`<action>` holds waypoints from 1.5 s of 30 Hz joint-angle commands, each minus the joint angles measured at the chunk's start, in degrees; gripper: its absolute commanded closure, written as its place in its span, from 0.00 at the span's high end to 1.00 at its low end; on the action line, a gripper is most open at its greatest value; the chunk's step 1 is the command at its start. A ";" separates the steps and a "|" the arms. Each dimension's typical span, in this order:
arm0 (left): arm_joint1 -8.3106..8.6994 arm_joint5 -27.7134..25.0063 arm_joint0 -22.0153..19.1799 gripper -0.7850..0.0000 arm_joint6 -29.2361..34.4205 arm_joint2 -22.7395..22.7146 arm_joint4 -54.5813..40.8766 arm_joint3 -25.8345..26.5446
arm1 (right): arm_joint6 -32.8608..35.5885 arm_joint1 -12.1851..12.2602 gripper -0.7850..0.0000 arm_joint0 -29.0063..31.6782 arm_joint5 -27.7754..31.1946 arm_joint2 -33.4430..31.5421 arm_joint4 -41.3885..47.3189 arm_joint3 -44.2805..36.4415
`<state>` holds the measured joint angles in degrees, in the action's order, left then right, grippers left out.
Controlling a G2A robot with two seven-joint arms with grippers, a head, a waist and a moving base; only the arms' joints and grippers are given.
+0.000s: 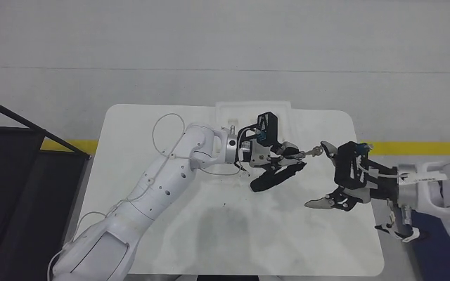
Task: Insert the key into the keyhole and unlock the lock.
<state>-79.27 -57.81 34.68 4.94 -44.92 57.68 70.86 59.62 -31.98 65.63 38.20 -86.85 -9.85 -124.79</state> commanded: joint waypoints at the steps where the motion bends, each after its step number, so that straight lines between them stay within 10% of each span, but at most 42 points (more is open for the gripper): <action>1: -0.04 -0.09 0.02 0.00 -0.14 0.00 0.11 -0.06 | 0.96 0.06 1.00 -0.28 0.35 0.41 0.06 -0.04; 20: 1.70 -0.19 -1.05 0.00 3.60 2.85 -2.90 2.18 | -5.75 -0.03 1.00 -1.70 6.61 -0.41 -7.96 4.08; 23: 2.35 -0.19 -1.32 0.00 4.61 3.78 -4.94 2.75 | -7.17 -0.10 0.49 -1.24 8.52 0.00 -10.74 3.83; 45: 4.82 -0.19 -3.06 0.00 5.79 7.29 -10.66 3.73 | -13.14 -0.12 0.00 0.52 10.32 -0.11 -19.07 3.94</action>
<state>-74.50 -58.00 31.72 10.85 -37.77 47.06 74.66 46.22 -32.13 66.20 48.73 -87.01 -29.27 -120.94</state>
